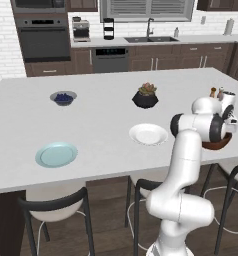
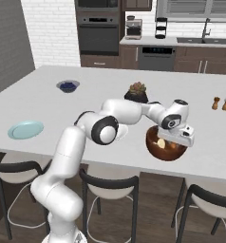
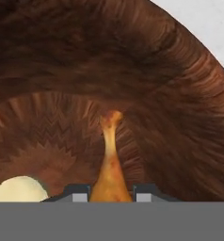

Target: Pick the chicken drumstick and mushroom from their plates and place them in the bowl. Then put the bowl in the fridge.

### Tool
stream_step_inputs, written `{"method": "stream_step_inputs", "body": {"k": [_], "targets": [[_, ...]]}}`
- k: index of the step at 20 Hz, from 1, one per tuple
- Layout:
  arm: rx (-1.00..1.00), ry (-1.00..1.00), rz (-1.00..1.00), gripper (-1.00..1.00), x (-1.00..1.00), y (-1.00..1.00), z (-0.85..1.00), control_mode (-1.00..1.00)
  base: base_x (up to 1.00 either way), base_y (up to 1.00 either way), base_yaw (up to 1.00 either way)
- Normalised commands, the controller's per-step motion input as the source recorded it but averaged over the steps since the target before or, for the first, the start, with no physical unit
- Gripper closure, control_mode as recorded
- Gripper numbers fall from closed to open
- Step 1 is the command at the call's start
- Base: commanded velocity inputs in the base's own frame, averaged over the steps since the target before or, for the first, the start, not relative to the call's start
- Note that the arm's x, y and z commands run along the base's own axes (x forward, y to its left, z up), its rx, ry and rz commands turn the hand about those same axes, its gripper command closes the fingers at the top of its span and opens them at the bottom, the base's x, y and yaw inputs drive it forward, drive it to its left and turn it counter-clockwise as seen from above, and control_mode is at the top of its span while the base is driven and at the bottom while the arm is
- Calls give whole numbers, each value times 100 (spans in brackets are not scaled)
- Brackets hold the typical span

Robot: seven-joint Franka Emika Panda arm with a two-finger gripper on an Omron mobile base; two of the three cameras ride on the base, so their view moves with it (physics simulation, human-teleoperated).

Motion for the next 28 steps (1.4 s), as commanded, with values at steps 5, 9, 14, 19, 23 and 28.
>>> {"method": "stream_step_inputs", "body": {"k": [5, 9, 14, 19, 23, 28], "targets": [[0, 0, 0, 100, 14, 0, -5, -100, 0, 0, 0], [0, 0, 0, -100, 0, 2, -3, -100, 0, 0, 0], [0, 0, -1, -100, -2, 0, 0, -100, 0, 0, 0], [0, -2, 0, -100, -11, 8, 31, -100, 0, 0, 0], [0, -8, 0, -100, -24, 56, 67, -100, 0, 0, 0], [-4, -11, 2, -100, -46, 76, 24, -100, 0, 0, 0]]}}
